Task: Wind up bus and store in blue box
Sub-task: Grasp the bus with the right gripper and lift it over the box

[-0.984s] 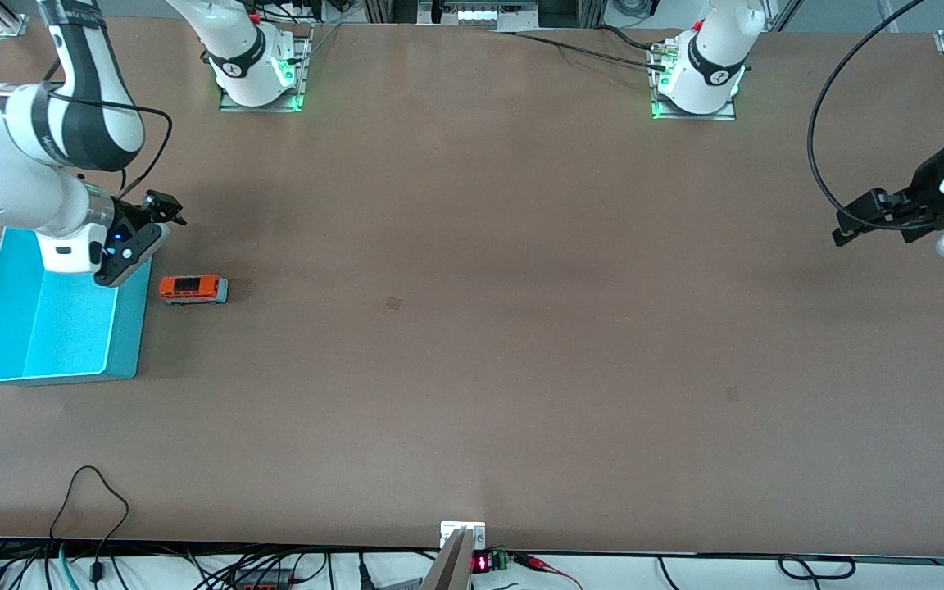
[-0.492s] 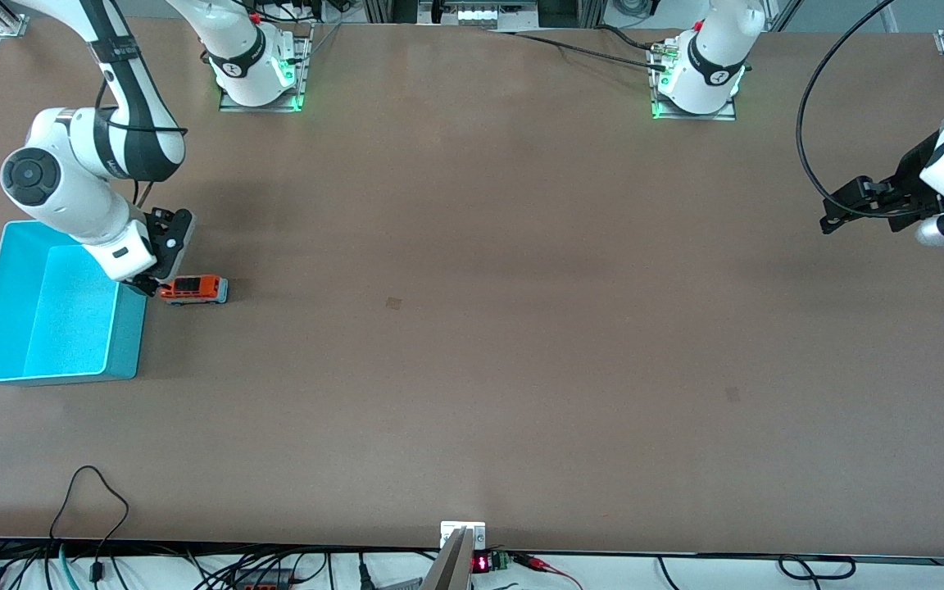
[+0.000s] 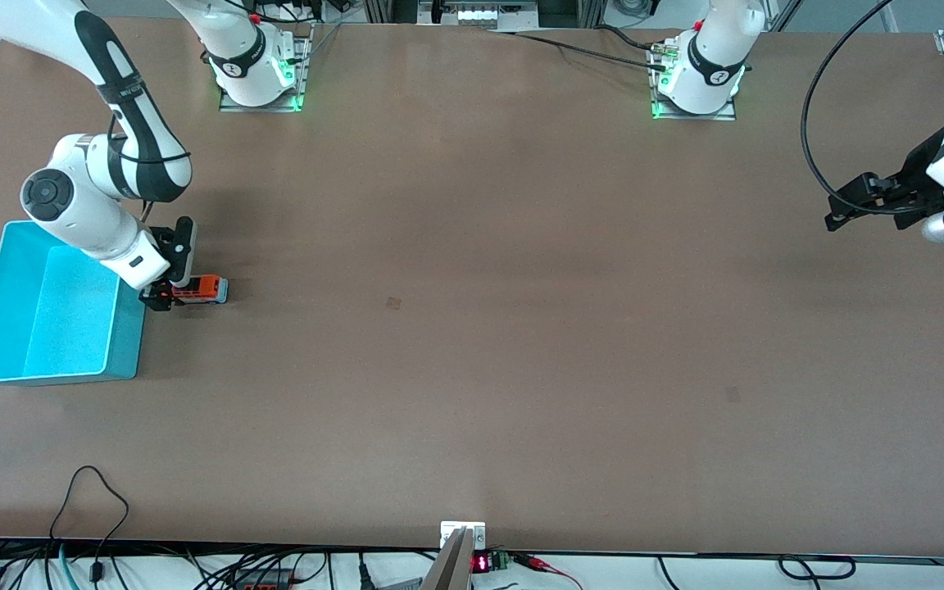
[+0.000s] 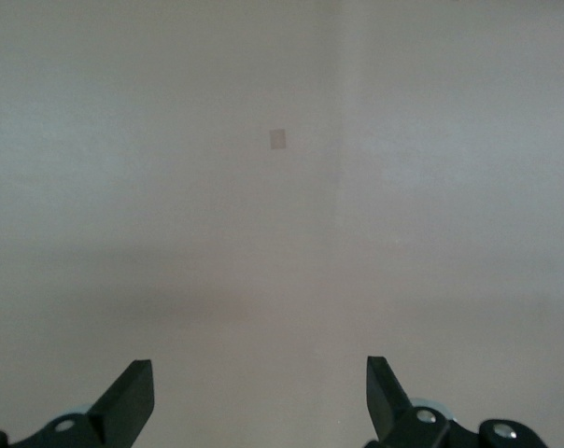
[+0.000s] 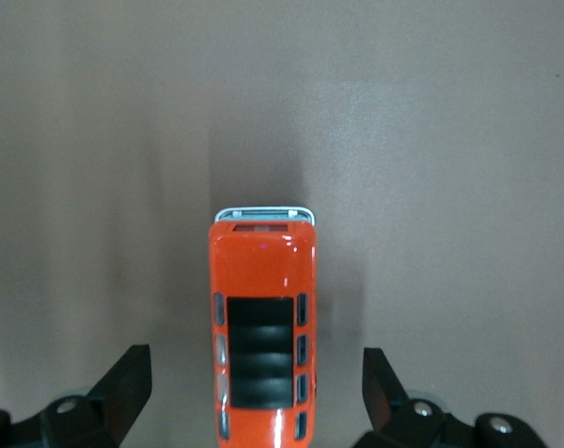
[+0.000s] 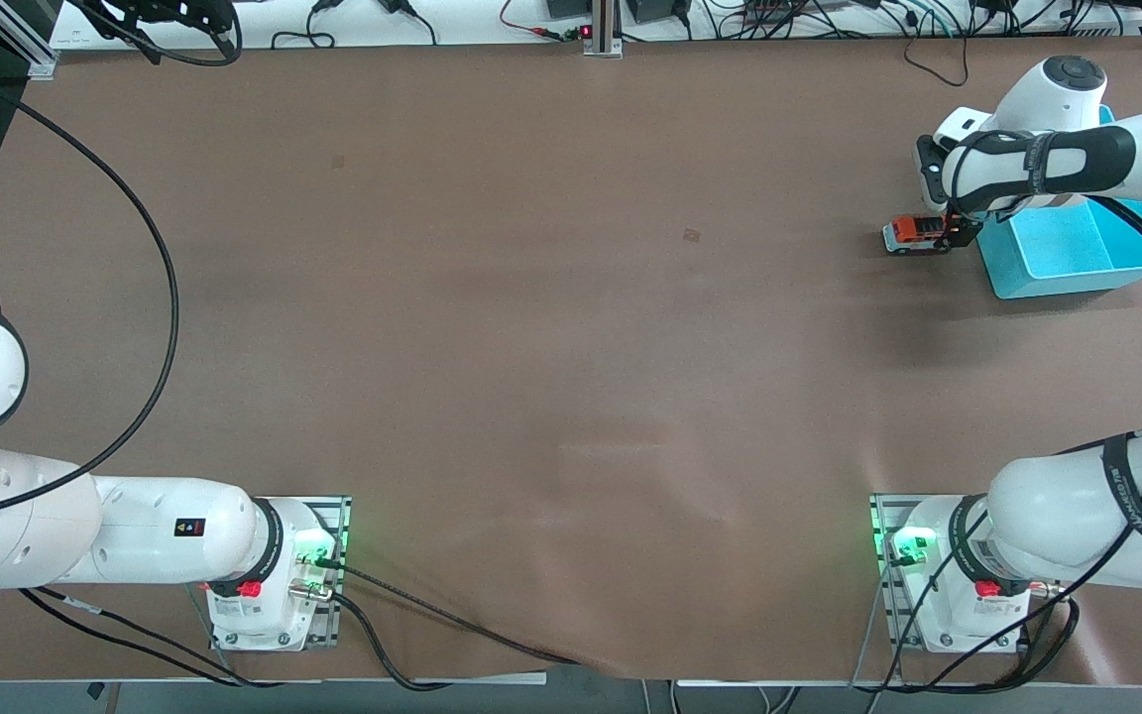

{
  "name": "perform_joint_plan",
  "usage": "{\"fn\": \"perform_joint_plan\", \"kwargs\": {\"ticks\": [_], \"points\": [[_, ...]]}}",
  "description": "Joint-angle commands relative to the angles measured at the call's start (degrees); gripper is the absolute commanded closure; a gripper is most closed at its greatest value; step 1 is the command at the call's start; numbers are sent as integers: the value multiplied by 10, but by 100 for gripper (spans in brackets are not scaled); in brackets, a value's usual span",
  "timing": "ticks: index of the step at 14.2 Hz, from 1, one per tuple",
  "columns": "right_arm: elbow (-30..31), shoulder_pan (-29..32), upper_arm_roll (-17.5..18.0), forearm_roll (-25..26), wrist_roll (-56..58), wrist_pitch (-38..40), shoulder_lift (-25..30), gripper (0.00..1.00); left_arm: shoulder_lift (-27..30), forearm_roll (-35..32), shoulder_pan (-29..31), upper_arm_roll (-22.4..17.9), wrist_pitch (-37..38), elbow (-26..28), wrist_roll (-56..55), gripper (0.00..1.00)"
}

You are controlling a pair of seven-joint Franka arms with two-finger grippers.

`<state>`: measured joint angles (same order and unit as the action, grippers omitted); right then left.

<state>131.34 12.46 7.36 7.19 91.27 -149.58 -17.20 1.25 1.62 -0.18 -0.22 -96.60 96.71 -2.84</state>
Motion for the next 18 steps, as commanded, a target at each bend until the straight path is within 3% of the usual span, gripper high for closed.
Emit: {"fn": "perform_joint_plan", "kwargs": {"ticks": [1,6,7,9,10,14,18], "points": [[2,14,15,6,12,-18,-10,0,5,-8,0,0,13,-6,11,0],[2,14,15,6,13,-30,-20,0,6,-22,0,0,22,-1,14,0],[2,14,15,6,13,-30,-21,16,7,-22,1,1,19,0,13,0],[2,14,15,6,13,-29,-22,63,9,-21,1,1,12,1,13,0],[2,14,19,6,13,-29,-24,78,9,-21,1,1,12,2,13,0],[2,14,20,5,11,-28,-25,100,10,-21,1,1,12,2,13,0],[1,21,36,-17,-43,-19,2,100,9,-21,4,0,9,2,13,0]]}}
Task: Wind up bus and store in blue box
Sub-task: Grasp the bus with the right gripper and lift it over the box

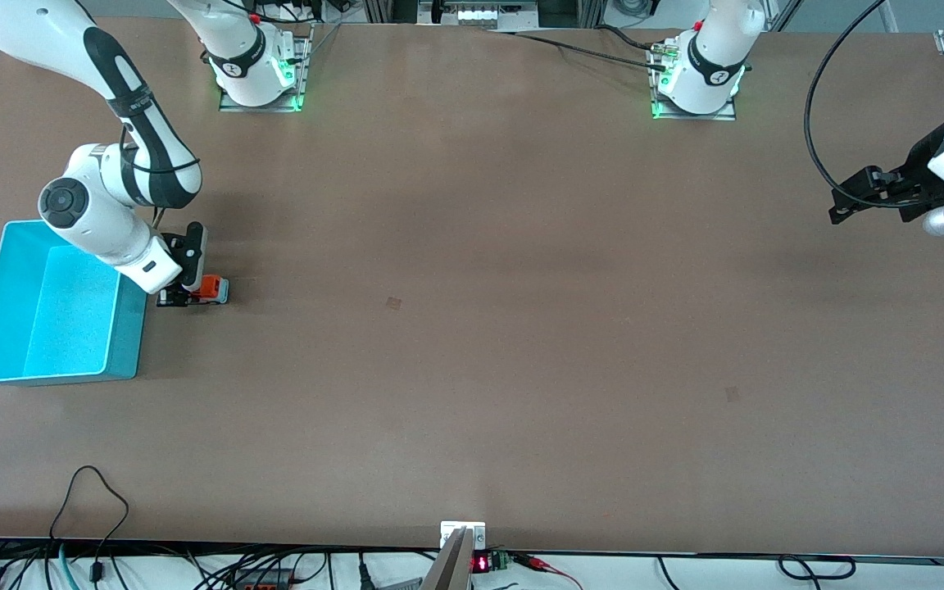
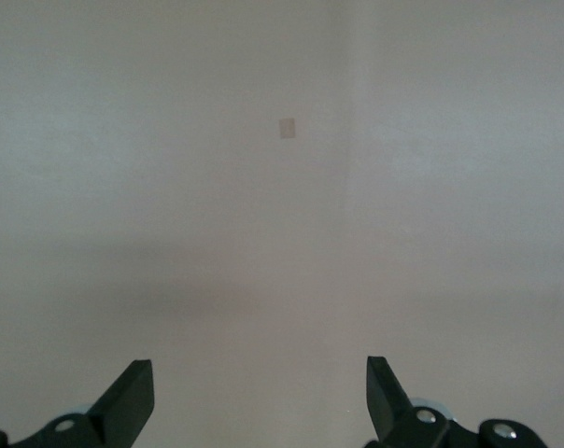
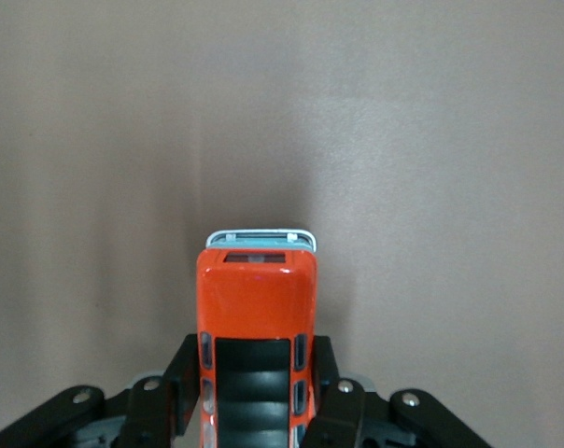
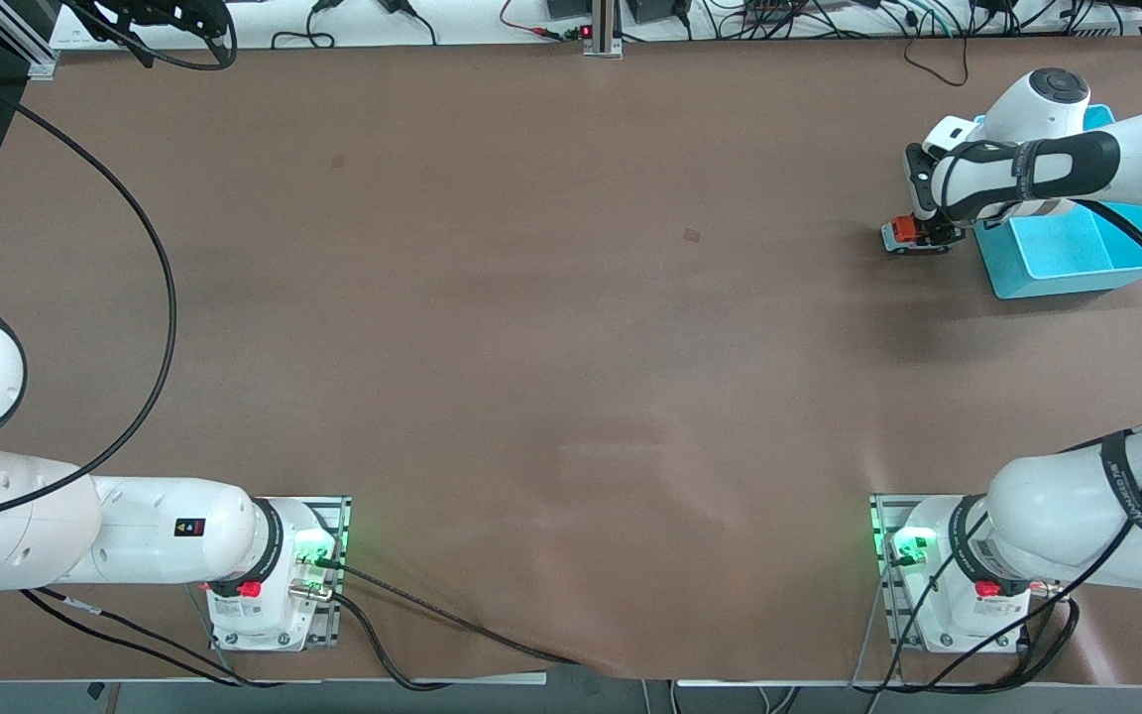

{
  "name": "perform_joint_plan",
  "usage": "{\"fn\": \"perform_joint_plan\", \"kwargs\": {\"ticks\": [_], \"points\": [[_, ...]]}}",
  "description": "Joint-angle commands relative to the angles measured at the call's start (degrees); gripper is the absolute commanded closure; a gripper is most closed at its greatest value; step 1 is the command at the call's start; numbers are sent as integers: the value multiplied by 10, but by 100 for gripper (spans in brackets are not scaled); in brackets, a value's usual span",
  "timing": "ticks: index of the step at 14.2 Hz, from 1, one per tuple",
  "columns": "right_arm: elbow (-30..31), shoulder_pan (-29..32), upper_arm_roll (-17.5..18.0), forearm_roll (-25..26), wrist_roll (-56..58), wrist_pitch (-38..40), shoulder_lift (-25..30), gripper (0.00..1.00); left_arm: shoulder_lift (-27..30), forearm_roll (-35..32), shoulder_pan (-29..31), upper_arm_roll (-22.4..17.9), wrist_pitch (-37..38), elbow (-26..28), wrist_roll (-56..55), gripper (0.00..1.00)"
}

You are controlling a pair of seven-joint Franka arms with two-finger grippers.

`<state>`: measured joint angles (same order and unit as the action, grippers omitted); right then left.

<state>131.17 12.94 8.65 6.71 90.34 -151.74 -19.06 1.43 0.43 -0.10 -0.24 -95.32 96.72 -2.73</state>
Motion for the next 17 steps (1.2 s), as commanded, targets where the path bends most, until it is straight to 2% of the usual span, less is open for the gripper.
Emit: {"fn": "perform_joint_plan", "kwargs": {"ticks": [1,3,5,10,13,16,17], "points": [[2,16,26,-30,-119,28,38,100,7,-9,4,1,-7,2,11,0],[-2,12,47,-32,-302,62,69,100,5,-9,4,1,-11,2,11,0],[-3,12,56,-33,-427,64,94,100,5,-9,5,0,-12,2,11,0],[-21,28,51,-37,-624,127,141,100,2,-9,5,0,-20,1,12,0],[-61,30,9,-39,-703,210,152,100,2,-10,5,0,-21,1,13,0],[-116,29,-27,-35,-707,296,145,100,2,-10,5,0,-20,1,15,0],[-118,29,-41,-29,-707,299,138,100,2,-10,5,0,-17,1,15,0]]}}
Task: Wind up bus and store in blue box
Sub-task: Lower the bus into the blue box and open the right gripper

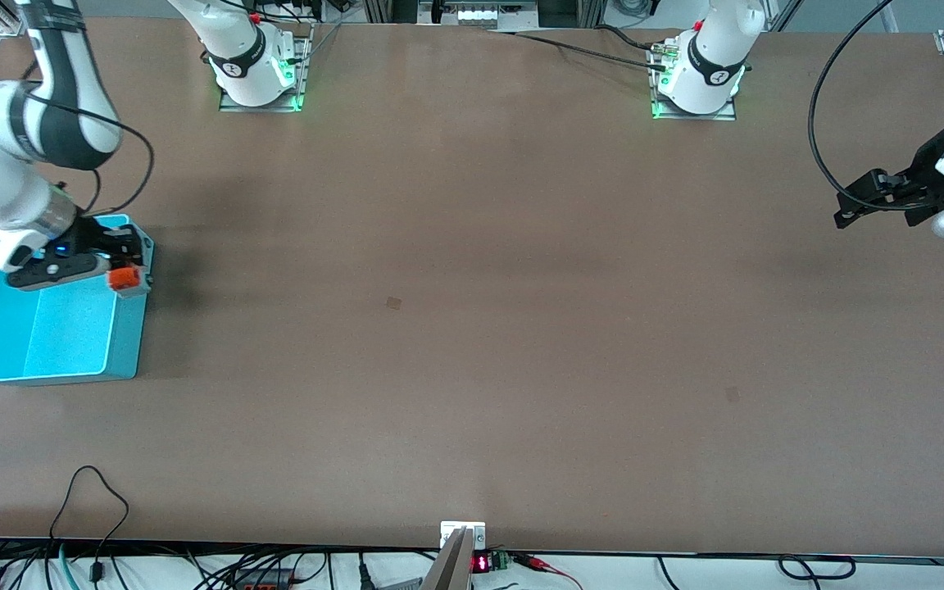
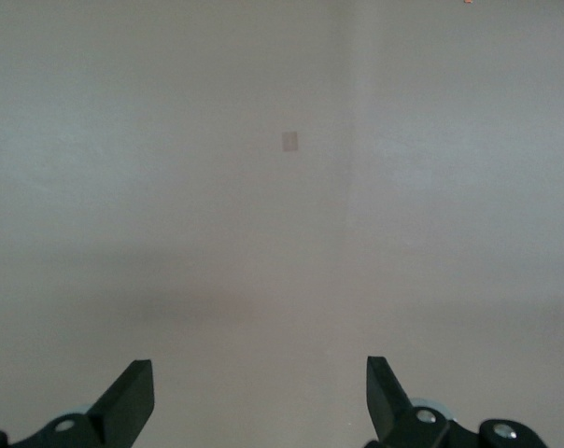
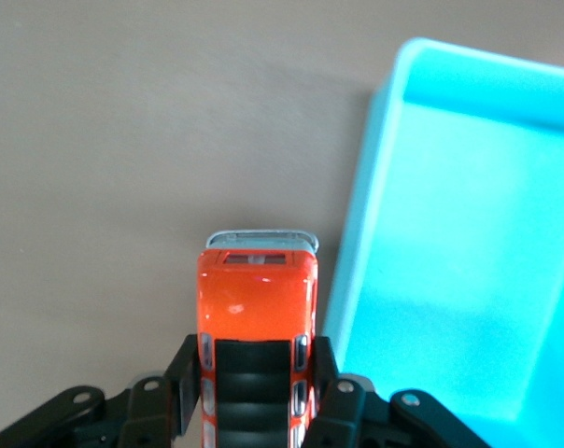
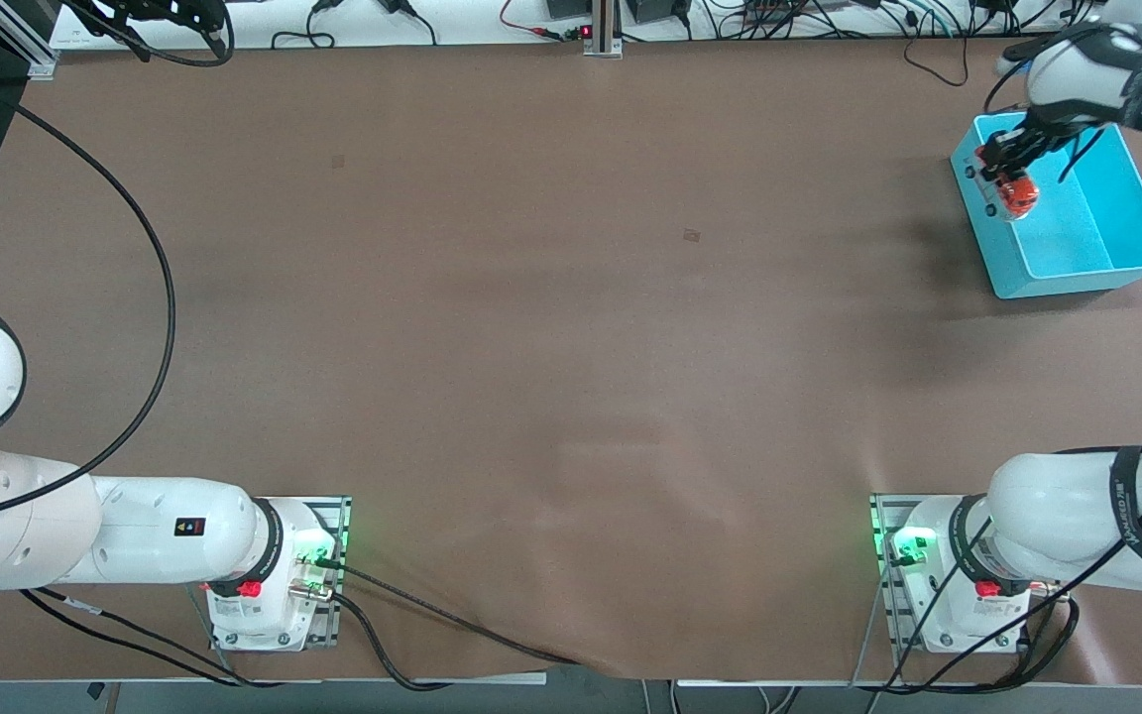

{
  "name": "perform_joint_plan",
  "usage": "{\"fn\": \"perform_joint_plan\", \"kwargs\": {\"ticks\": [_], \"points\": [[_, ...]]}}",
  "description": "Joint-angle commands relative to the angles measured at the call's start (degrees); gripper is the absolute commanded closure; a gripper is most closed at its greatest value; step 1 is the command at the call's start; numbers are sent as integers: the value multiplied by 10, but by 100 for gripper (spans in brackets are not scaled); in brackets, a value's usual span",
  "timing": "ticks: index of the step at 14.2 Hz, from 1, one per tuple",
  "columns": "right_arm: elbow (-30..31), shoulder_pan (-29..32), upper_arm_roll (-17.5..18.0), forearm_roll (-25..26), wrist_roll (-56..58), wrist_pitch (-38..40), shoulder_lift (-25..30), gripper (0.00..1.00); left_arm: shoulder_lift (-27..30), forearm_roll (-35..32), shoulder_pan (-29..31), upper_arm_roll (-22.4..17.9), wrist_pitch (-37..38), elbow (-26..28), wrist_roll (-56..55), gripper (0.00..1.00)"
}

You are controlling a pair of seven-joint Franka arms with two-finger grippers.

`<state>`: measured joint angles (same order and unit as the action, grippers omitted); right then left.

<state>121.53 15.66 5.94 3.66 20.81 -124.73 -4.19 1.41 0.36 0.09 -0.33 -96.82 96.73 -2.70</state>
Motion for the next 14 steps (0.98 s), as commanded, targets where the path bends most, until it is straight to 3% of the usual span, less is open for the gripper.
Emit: {"fn": "perform_joint_plan", "kwargs": {"ticks": [1,3,5,11,14], "points": [[-23,1,-32,4,-10,28,-18,100,3,-10,3,2,-1,1,15,0],[-25,-10,-68,18,-5,23,-38,98,3,-10,3,4,-1,1,16,0],[-52,-42,-133,46,-2,11,-75,100,3,-10,3,4,-1,1,16,0],[-53,-15,-153,48,40,-87,-149,100,4,-10,1,6,-1,1,16,0],[-53,-7,-155,46,41,-100,-178,100,4,-10,1,6,-1,0,16,0]]}}
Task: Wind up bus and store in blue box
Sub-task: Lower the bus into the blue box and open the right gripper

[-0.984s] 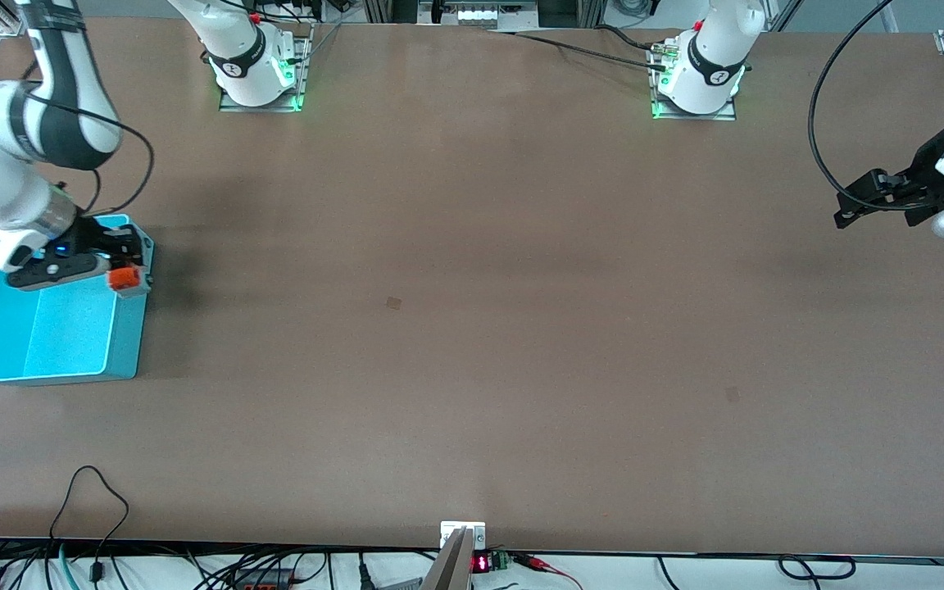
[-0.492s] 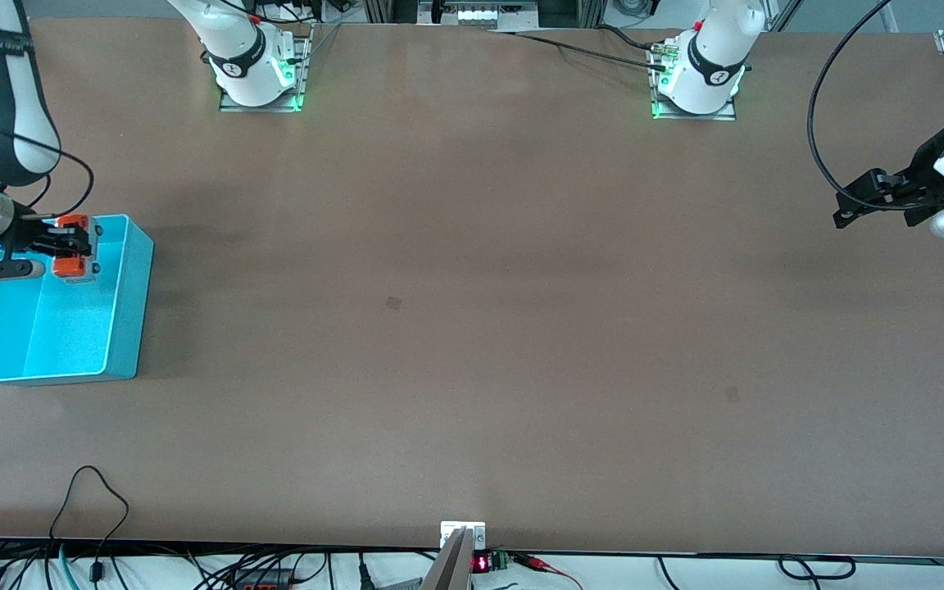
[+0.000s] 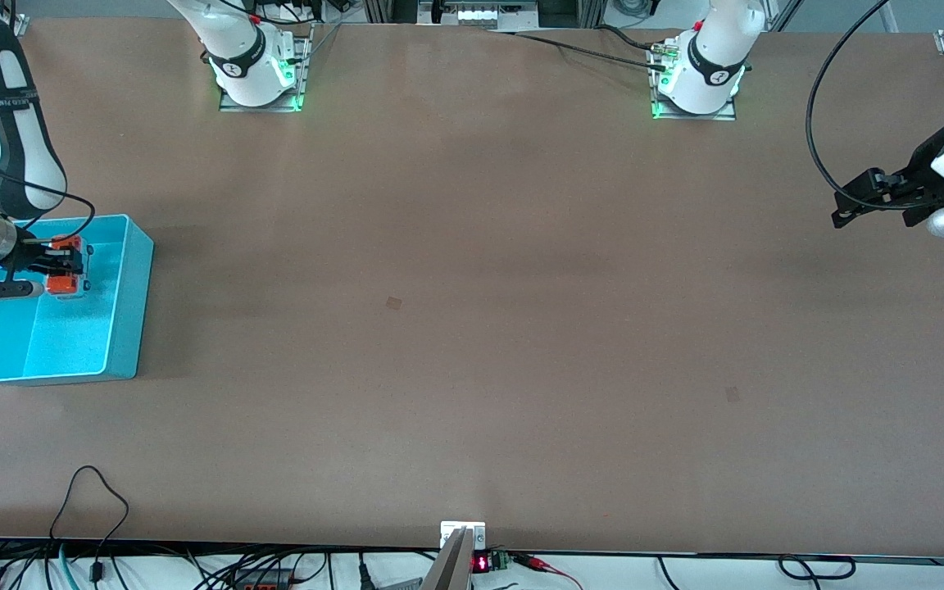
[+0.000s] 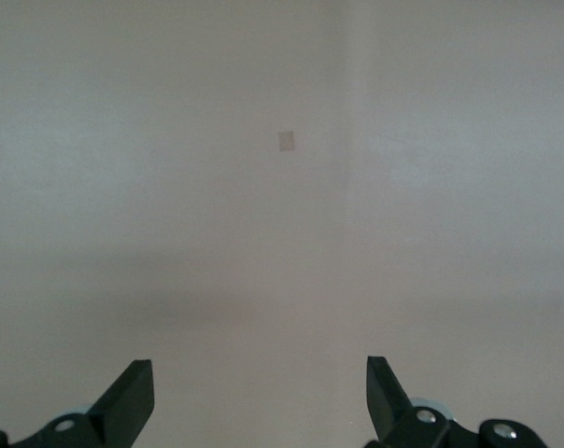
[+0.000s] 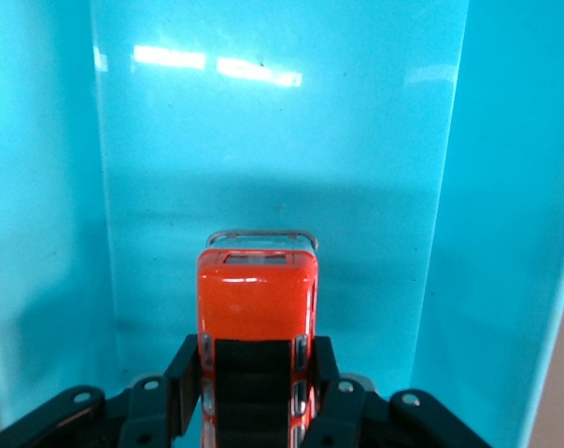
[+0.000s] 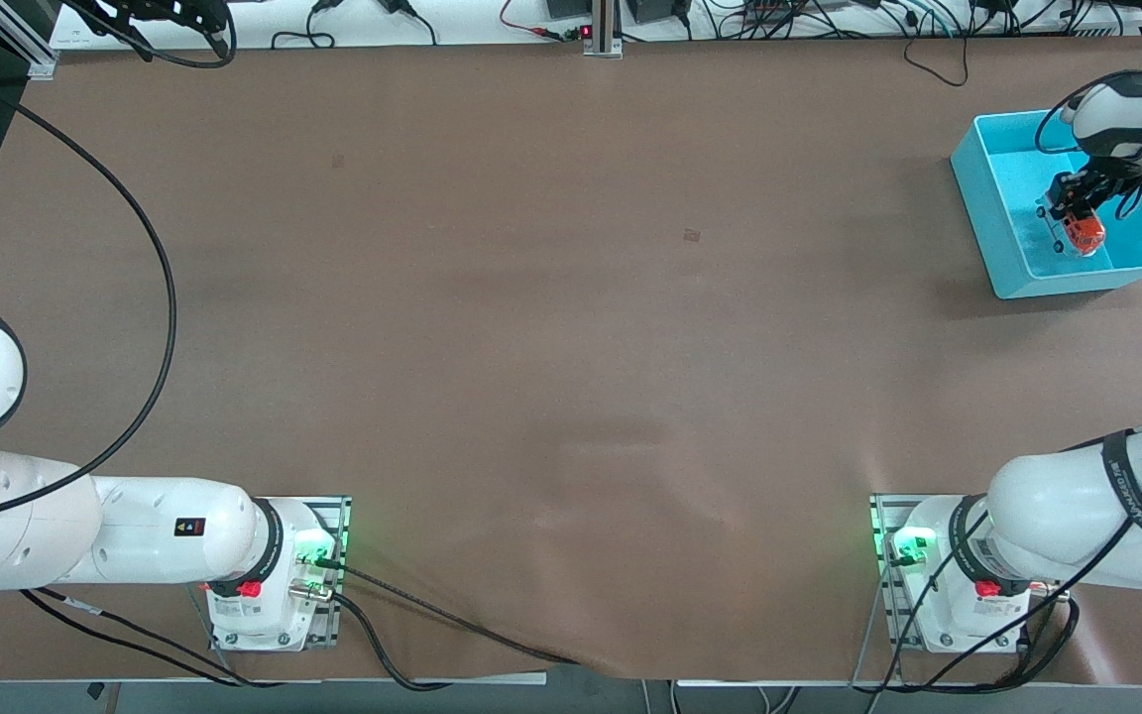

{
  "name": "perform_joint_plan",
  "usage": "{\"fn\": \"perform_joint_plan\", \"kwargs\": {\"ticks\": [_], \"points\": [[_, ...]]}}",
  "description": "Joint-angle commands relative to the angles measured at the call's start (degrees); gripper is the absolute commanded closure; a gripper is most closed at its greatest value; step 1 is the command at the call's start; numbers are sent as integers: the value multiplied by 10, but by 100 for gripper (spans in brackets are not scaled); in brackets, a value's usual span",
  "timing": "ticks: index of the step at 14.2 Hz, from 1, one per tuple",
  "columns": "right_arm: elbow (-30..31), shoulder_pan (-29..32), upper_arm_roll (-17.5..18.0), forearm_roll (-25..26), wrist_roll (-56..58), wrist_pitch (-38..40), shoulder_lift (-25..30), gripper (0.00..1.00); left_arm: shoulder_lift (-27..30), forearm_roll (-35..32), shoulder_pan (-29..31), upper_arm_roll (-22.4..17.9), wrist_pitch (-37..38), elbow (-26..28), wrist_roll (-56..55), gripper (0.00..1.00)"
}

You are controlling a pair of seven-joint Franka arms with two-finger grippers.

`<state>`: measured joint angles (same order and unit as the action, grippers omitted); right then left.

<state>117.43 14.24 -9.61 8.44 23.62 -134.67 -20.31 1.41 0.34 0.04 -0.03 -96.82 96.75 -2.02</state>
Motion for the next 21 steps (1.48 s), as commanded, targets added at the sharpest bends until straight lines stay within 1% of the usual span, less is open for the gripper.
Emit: {"fn": "perform_joint_plan", "kwargs": {"ticks": [1,3,4,5,6,7,8,10,11,12,13,15,16,18,19,21], "points": [[-10,7,0,-3,10,2,-28,100,4,-10,1,3,-1,1,10,0],[-10,7,0,-3,6,5,-39,99,4,-10,1,3,-1,1,9,0],[-9,7,0,-2,5,5,-45,93,4,-10,1,3,-1,1,9,0],[-9,7,0,-3,5,5,-48,79,4,-10,1,3,-1,1,9,0],[-9,7,0,-3,5,5,-48,50,4,-10,1,3,-1,1,10,0],[-9,7,0,-3,5,5,-48,29,4,-10,1,4,-1,1,10,0],[-9,7,0,-3,5,5,-47,0,4,-10,1,3,-1,0,9,0],[-13,7,1,-2,13,5,-36,0,6,-10,1,3,-1,0,10,0],[-18,6,2,-3,13,12,-22,0,7,-10,1,4,-1,0,9,0],[-36,3,5,-4,13,35,-13,0,7,-10,1,4,-4,1,10,0],[-65,-3,7,-4,12,77,-7,0,7,-9,1,3,-6,1,10,0],[-139,-4,34,-10,10,179,3,0,8,-7,1,4,-6,1,10,0],[-165,-5,37,-26,8,218,12,0,8,-3,1,4,-4,0,9,0],[-185,-6,60,-29,7,254,37,0,10,-1,4,3,7,1,7,0],[-186,-6,77,-31,3,279,58,0,10,-1,4,3,8,1,8,0],[-186,-6,99,-33,-38,315,93,0,10,-1,3,3,5,-2,9,0]]}}
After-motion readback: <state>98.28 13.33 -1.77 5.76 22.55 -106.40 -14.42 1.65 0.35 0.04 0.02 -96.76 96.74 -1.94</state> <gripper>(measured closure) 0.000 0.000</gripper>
